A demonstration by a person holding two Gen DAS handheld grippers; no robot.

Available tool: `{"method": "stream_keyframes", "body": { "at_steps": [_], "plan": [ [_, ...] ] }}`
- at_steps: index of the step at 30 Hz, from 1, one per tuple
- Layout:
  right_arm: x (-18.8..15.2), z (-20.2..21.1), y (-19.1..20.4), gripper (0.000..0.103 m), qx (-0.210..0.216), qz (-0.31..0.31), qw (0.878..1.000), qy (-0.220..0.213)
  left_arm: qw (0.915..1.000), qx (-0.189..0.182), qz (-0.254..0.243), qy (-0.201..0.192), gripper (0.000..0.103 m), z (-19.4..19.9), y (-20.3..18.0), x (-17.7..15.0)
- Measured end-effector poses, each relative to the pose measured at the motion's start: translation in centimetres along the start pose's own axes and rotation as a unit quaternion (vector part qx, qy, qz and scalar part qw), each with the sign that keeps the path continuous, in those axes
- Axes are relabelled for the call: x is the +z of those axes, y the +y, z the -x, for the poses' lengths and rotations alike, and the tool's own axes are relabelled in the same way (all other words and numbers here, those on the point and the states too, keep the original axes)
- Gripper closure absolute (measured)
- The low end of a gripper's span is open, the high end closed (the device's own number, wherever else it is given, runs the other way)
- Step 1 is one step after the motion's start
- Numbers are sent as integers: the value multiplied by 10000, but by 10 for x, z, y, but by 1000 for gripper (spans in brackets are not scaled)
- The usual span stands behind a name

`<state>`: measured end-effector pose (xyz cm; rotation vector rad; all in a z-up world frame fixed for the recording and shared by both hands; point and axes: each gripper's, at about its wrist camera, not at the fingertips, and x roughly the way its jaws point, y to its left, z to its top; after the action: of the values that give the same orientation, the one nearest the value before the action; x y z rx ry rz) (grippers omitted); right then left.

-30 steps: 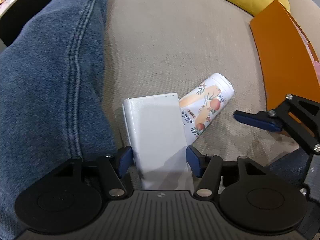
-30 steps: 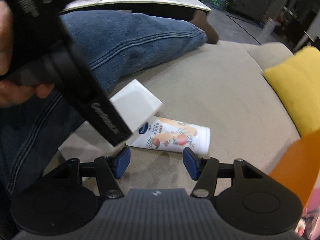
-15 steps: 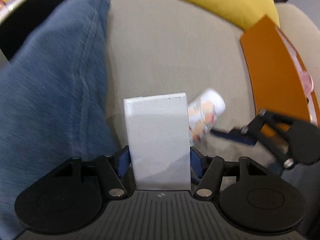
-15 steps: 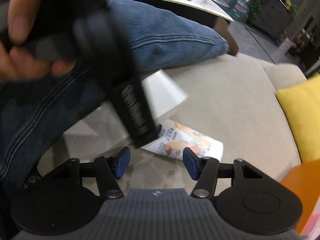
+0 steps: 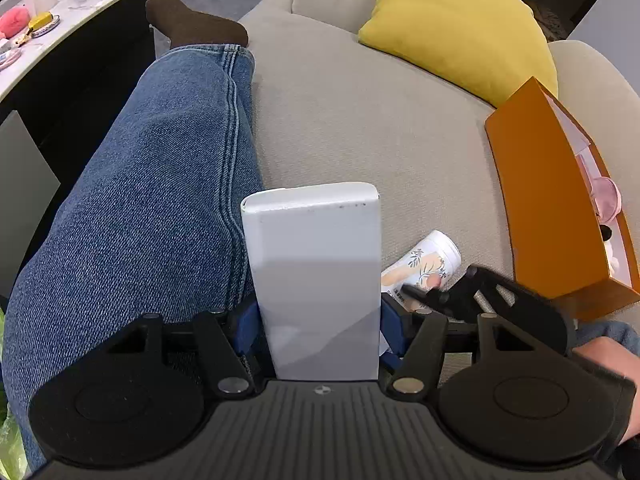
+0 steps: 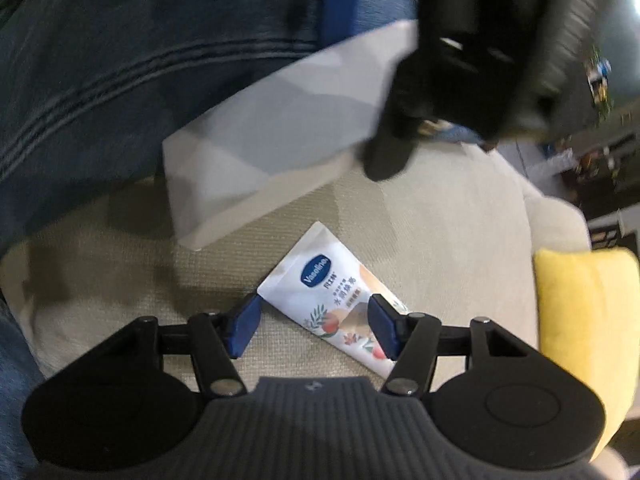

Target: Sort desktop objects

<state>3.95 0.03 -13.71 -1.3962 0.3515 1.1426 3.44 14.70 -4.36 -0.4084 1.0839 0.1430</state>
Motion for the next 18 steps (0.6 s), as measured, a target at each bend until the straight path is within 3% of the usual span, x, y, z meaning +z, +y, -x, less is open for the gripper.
{"method": "stream_keyframes", "body": {
  "at_steps": [3,8,14,18],
  "plan": [
    [5,3,11,64,-66,275,9996,17,10000,-27,11,-28,32,4,3,-1],
    [10,10,20,86,-314,322,9990,-32,9999,-55,48,-104,32,5,3,-1],
    [6,44,-6,96,-725,-635,9949,-312,9996,-91,25,-262,32,12,2,-4],
    [-7,75,-41,102,-921,-1731,9797,-410,9986,-135,-205,-466,32,18,-10,-1]
  ]
}}
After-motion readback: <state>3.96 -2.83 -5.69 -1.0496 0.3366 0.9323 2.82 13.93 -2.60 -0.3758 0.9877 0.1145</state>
